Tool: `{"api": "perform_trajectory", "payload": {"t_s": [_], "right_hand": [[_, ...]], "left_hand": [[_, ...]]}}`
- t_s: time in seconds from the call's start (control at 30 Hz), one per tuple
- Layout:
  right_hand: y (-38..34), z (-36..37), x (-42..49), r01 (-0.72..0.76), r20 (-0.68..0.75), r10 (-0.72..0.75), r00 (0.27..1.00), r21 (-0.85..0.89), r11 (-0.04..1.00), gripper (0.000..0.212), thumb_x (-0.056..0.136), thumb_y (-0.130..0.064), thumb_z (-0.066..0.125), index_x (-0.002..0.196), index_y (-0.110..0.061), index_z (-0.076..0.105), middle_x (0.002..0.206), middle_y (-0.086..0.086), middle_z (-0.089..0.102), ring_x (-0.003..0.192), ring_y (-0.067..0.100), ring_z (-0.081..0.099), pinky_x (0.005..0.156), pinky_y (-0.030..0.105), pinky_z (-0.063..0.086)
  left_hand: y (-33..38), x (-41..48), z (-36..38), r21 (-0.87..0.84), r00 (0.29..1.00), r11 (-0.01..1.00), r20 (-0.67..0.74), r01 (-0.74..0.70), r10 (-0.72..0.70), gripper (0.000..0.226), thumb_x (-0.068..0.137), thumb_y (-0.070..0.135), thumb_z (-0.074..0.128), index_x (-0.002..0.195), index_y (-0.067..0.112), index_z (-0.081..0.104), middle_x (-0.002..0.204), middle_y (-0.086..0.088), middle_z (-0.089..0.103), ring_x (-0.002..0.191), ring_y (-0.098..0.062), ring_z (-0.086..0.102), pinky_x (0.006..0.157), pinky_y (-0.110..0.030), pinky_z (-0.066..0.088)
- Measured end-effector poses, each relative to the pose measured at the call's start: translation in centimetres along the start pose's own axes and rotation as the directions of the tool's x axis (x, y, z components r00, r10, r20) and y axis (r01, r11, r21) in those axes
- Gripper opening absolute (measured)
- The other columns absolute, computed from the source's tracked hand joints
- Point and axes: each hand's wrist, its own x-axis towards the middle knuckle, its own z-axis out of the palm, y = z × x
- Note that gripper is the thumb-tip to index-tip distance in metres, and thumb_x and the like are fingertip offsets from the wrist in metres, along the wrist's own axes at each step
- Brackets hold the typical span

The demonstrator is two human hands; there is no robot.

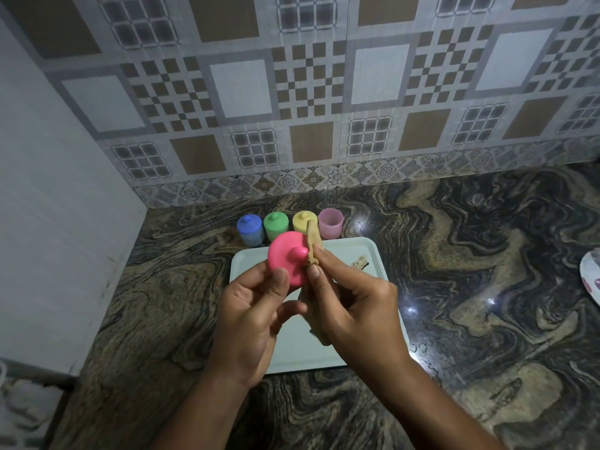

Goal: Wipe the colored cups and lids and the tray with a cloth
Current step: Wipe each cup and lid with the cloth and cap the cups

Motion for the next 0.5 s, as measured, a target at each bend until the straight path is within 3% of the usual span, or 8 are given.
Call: {"api": "perform_trajectory", "payload": {"t_s": [0.1, 0.2, 0.3, 0.37, 0.43, 0.5], "right_hand": [[0.14, 0.01, 0.14, -0.016, -0.017, 0.015, 1.0, -0.007, 1.0, 0.032, 0.095, -0.026, 0.065, 0.125, -0.02, 0.074, 0.06, -0.031, 0.057, 0.048, 0.0, 0.051, 0.059, 0.021, 0.044], [0.25, 0.01, 0.21, -0.063, 0.013, 0.063, 0.998, 0.027, 0.998, 0.033, 0.095, -0.033, 0.064, 0.126, -0.025, 0.073, 0.063, -0.03, 0.056, 0.051, -0.001, 0.054, 0.063, 0.023, 0.045], [0.21, -0.09, 0.16, -0.072, 0.023, 0.072, 0.997, -0.003, 0.997, 0.028, 0.097, -0.028, 0.067, 0.124, -0.028, 0.074, 0.071, -0.028, 0.06, 0.052, -0.004, 0.056, 0.059, 0.017, 0.044], [-0.12, -0.06, 0.04, -0.05, 0.023, 0.05, 0.998, -0.005, 0.999, 0.028, 0.097, -0.023, 0.068, 0.124, -0.029, 0.073, 0.074, -0.03, 0.06, 0.054, -0.006, 0.057, 0.059, 0.016, 0.045], [-0.21, -0.05, 0.06, -0.042, 0.006, 0.042, 0.999, -0.004, 0.999, 0.03, 0.095, -0.029, 0.067, 0.124, -0.03, 0.073, 0.077, -0.029, 0.059, 0.058, -0.007, 0.058, 0.063, 0.017, 0.046], [-0.14, -0.07, 0.14, -0.071, -0.001, 0.071, 0.997, 0.001, 0.997, 0.032, 0.094, -0.034, 0.065, 0.124, -0.03, 0.073, 0.075, -0.028, 0.058, 0.052, -0.004, 0.055, 0.059, 0.019, 0.045]], "left_hand": [[0.15, 0.0, -0.06, -0.003, 0.999, 1.0, -0.027, 0.03, -0.03, 0.022, 0.087, 0.021, 0.058, 0.089, 0.017, 0.08, 0.093, -0.006, 0.075, 0.08, -0.008, 0.069, 0.045, -0.018, 0.043], [-0.14, 0.29, 0.01, 0.021, 0.997, 0.999, -0.066, 0.05, -0.049, 0.026, 0.087, 0.028, 0.057, 0.089, 0.015, 0.08, 0.093, -0.008, 0.075, 0.08, -0.009, 0.069, 0.045, -0.019, 0.043], [-0.65, 0.53, -0.16, 0.015, 0.997, 0.999, -0.066, 0.03, -0.029, 0.032, 0.09, 0.031, 0.053, 0.095, 0.013, 0.079, 0.109, -0.013, 0.074, 0.097, -0.018, 0.072, 0.069, -0.031, 0.059], [-0.82, 0.34, -0.23, 0.029, 1.0, 1.0, -0.022, -0.001, 0.002, 0.031, 0.09, 0.026, 0.052, 0.1, 0.011, 0.077, 0.115, -0.015, 0.072, 0.106, -0.024, 0.07, 0.084, -0.038, 0.059], [-0.65, 0.11, -0.37, 0.052, 1.0, 0.999, 0.011, 0.002, -0.003, 0.027, 0.088, 0.021, 0.056, 0.101, 0.014, 0.078, 0.109, -0.011, 0.074, 0.098, -0.018, 0.071, 0.071, -0.029, 0.058], [-0.35, 0.02, -0.43, 0.045, 0.999, 0.998, 0.015, 0.032, -0.033, 0.025, 0.086, 0.023, 0.057, 0.094, 0.015, 0.079, 0.096, -0.007, 0.075, 0.081, -0.01, 0.068, 0.052, -0.02, 0.048]]}}
